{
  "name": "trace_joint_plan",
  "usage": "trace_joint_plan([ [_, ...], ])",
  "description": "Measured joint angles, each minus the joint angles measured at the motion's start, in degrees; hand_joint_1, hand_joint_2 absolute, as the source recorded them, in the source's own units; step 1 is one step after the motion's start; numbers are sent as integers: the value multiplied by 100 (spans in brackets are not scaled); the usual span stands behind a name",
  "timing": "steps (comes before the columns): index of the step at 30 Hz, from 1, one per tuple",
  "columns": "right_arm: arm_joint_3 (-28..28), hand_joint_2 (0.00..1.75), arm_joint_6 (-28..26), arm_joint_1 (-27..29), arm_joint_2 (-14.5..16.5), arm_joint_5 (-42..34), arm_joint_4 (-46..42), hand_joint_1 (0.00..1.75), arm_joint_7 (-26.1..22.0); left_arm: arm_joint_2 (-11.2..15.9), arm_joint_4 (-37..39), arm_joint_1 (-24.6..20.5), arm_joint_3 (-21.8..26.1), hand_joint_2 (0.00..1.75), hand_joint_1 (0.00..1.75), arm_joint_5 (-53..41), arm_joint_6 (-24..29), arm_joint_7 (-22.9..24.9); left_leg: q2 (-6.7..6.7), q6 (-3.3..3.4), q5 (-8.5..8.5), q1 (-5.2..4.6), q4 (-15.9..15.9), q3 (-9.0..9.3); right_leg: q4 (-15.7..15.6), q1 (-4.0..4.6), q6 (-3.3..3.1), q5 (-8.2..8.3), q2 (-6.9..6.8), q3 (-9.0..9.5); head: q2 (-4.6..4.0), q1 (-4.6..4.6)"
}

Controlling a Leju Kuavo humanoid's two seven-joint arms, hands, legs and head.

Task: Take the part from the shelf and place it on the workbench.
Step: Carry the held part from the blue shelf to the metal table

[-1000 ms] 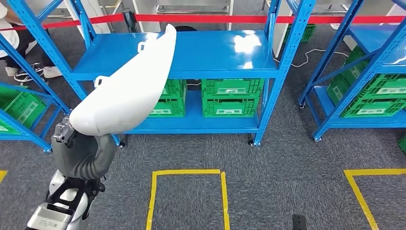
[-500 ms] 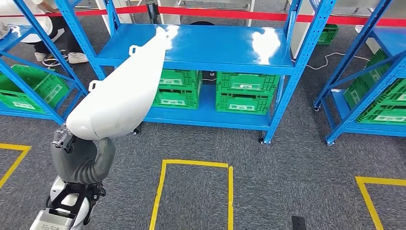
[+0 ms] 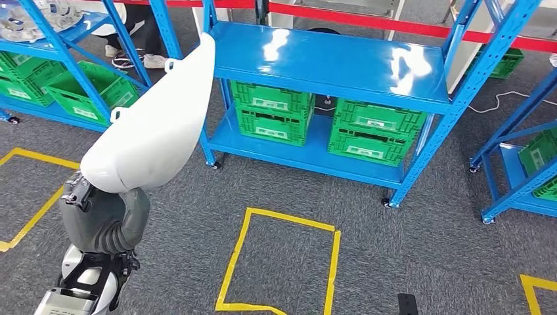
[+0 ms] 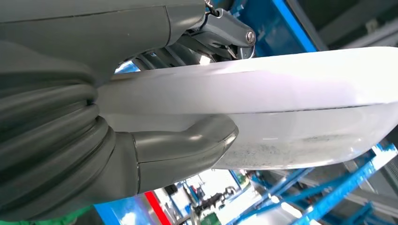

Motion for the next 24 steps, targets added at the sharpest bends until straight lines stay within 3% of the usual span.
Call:
trace_joint_plan([
  [1,10,0,21,-5,0,31,0,0,17,9,-20,24,9,175,175,-2,18,0,-70,34,28,13,-23,9,19,-9,39,-25,55,7,0,4],
  [3,32,0,57,-5,0,92,0,0,42,21,-67,63,26,175,175,-13,60,-1,-198,107,94,45,-68,29,338,-24,94,-252,383,-114,0,24],
  [5,42,0,69,19,-6,135,0,0,45,28,-99,113,34,175,175,-47,95,1,-335,147,126,51,-68,-8,1075,-23,107,-635,704,-450,0,50],
  [6,45,0,72,36,-10,157,0,0,33,33,-112,157,34,175,175,-68,110,3,-419,154,131,48,-59,-24,1415,-17,104,-755,761,-618,0,60],
  [7,50,0,75,53,-14,178,0,0,13,43,-126,202,35,175,175,-91,123,3,-507,155,133,45,-45,-37,1596,-12,97,-774,786,-717,0,61],
  [8,59,0,77,63,-15,202,0,0,-10,54,-138,240,35,175,175,-104,133,3,-600,152,132,45,-26,-46,1550,-9,86,-675,800,-707,0,63],
  [10,83,0,79,62,-16,249,0,0,-53,72,-161,273,35,175,175,-121,141,2,-778,131,120,52,24,-58,856,-20,60,-273,910,-392,0,66],
  [11,95,0,77,57,-17,262,0,0,-64,77,-170,276,35,175,175,-121,142,1,-857,104,111,52,50,-72,491,-24,57,-131,1040,-217,0,69],
  [13,120,0,73,46,-16,275,1,0,-71,84,-184,279,35,175,175,-121,140,2,-988,33,104,49,87,-118,97,-23,31,-29,1223,-41,0,75],
  [14,133,0,70,39,-15,279,1,0,-71,89,-187,286,38,175,175,-125,138,2,-1050,-9,114,50,82,-152,90,-12,11,-41,1233,-41,0,77],
  [16,157,0,54,27,-8,285,0,0,-71,108,-195,305,56,175,175,-173,137,2,-1113,-76,123,58,80,-196,57,-20,-67,-17,1090,-34,0,76],
  [18,168,0,11,26,1,292,0,0,-76,132,-205,318,82,175,175,-259,139,0,-841,-133,-41,41,327,-324,24,-37,-145,-2,934,-23,0,40],
  [20,172,0,-38,46,3,303,0,0,-96,140,-209,325,93,175,175,-333,144,-2,-451,-178,-420,37,1018,-657,15,-25,-185,-3,765,-29,0,2],
  [21,172,0,-54,60,4,311,0,0,-111,142,-208,334,94,175,175,-359,153,-2,-359,-196,-585,49,1397,-841,17,-18,-190,-5,671,-36,0,0],
  [22,173,0,-60,69,4,320,0,0,-126,145,-204,343,94,175,175,-375,166,-2,-320,-205,-660,59,1644,-957,19,-13,-193,-8,578,-40,0,-1],
  [23,174,0,-61,72,4,327,0,0,-146,151,-200,350,94,175,175,-373,180,-1,-303,-206,-622,66,1675,-960,20,-11,-192,-11,490,-41,0,-1],
  [24,175,0,-61,68,4,332,0,0,-165,158,-198,353,93,175,175,-350,191,0,-276,-198,-485,68,1466,-838,21,-9,-188,-16,406,-36,0,-1],
])
